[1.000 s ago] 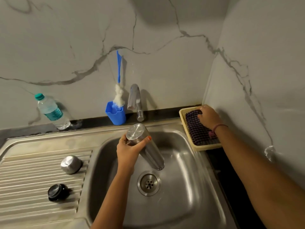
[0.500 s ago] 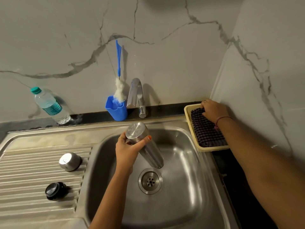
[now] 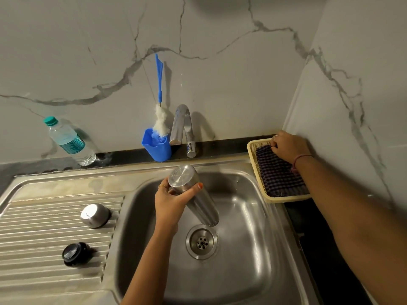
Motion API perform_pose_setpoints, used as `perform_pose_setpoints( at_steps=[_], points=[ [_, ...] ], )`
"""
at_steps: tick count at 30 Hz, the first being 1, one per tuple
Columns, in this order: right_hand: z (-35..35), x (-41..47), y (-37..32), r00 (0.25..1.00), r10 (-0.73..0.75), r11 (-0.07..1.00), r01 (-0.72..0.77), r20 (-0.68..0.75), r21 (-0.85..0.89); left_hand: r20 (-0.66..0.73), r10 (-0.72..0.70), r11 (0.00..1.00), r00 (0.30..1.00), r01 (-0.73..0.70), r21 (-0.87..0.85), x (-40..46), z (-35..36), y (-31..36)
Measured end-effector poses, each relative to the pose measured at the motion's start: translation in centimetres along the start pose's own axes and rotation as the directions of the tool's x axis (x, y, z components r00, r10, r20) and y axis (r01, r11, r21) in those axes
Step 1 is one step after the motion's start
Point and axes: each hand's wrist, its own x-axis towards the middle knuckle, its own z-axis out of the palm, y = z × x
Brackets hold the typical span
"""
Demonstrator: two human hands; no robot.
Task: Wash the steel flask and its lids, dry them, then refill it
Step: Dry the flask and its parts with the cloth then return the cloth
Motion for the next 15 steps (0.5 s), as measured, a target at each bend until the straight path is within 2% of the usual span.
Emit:
perform_pose_setpoints(
  at_steps=[4, 8, 12, 15],
  points=[
    [-1.4, -0.8, 0.2, 0.994, -0.025, 0.979, 0.003, 0.105, 0.202, 0.003, 0.006, 1.0, 1.0, -0.006, -0.001, -0.1, -0.1, 0.2],
    [-3.6, -2.5, 0.0, 0.993, 0.03, 0.924, -0.069, 0.11, 0.376, 0.003, 0.006, 1.0, 1.0, -0.006, -0.017, -0.4, -0.2, 0.3],
    [-5.5, -5.9, -0.7, 0.995, 0.069, 0.903, -0.09, 0.065, 0.42, 0.006, 0.016, 1.0, 1.0, -0.016, -0.024, -0.7, -0.3, 0.2],
    [-5.9, -9.2, -1.4, 0.991, 0.069, 0.922, -0.106, 0.112, 0.374, 0.009, 0.017, 1.0, 1.0, -0.017, -0.022, -1.0, -0.4, 0.1]
  ],
)
